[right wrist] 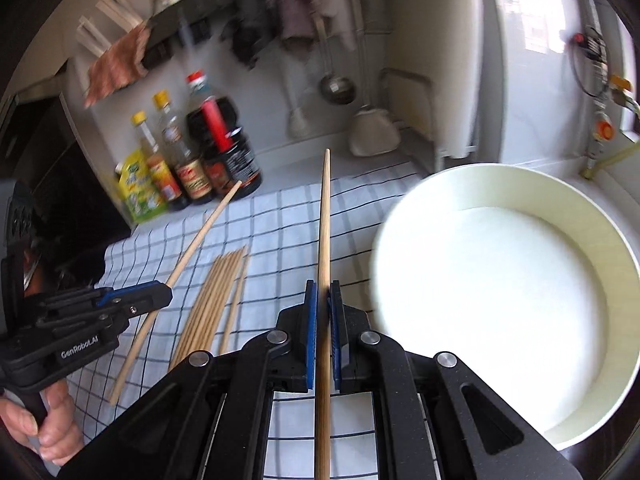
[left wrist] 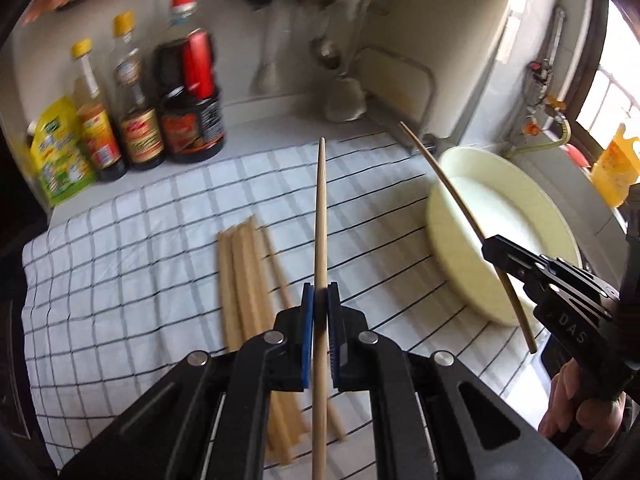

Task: Organize utensils
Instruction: 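Carry both held chopsticks up and over the cream basin of water, then open both tools to drop the chopsticks into the basin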

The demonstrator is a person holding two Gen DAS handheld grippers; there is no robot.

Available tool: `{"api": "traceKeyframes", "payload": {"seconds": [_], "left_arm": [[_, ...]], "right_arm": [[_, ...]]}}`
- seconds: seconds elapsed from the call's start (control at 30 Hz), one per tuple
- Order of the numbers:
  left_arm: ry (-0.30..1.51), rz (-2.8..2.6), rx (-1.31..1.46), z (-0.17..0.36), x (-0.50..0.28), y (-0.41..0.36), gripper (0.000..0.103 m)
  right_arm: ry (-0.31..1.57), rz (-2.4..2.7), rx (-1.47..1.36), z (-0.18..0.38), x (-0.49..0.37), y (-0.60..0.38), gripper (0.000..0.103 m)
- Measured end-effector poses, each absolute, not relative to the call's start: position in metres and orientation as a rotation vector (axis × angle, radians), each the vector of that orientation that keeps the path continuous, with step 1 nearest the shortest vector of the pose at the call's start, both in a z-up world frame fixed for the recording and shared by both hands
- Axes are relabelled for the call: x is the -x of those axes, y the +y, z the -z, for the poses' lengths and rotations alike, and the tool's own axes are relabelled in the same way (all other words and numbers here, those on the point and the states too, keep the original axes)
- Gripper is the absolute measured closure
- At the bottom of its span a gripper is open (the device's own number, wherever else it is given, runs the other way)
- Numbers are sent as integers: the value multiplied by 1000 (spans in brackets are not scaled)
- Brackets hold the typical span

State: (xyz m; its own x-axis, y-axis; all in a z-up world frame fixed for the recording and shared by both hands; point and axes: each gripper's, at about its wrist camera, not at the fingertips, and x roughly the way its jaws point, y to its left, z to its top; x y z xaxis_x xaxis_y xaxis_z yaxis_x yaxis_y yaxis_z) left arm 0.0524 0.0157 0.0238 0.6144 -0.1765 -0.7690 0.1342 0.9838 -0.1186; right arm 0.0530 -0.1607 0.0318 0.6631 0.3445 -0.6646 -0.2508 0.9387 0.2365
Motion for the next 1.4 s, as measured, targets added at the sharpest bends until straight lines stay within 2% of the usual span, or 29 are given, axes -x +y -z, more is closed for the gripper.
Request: {"api": "traceKeyframes", "payload": {"seconds": [0.27, 0.5, 0.93, 0.97, 1.03, 1.07, 1.1, 1.4], "left_arm": [[865, 346, -1, -45, -85, -88, 96], [913, 421, -70, -32, -117, -165, 96], [998, 419, -149, 3, -154, -207, 94], [999, 416, -148, 3, -155, -206, 90], [991, 405, -150, 1, -154, -203, 73], [982, 398, -149, -2, -153, -201, 56], [968, 392, -145, -4, -153, -199, 45], [951, 345, -104, -15, -141, -162, 45]], "right_arm": [[773, -172, -257, -42, -72, -259, 97], [831, -59, -327, -24, -86, -312, 97], [905, -18, -353, -3, -94, -330, 97], [908, -15, -353, -3, -94, -330, 97], [903, -5, -350, -4, -94, -332, 95], [898, 0, -354, -5, -93, -333, 94], [895, 3, -356, -6, -92, -334, 92], [867, -16, -336, -18, -87, -324, 91]]}}
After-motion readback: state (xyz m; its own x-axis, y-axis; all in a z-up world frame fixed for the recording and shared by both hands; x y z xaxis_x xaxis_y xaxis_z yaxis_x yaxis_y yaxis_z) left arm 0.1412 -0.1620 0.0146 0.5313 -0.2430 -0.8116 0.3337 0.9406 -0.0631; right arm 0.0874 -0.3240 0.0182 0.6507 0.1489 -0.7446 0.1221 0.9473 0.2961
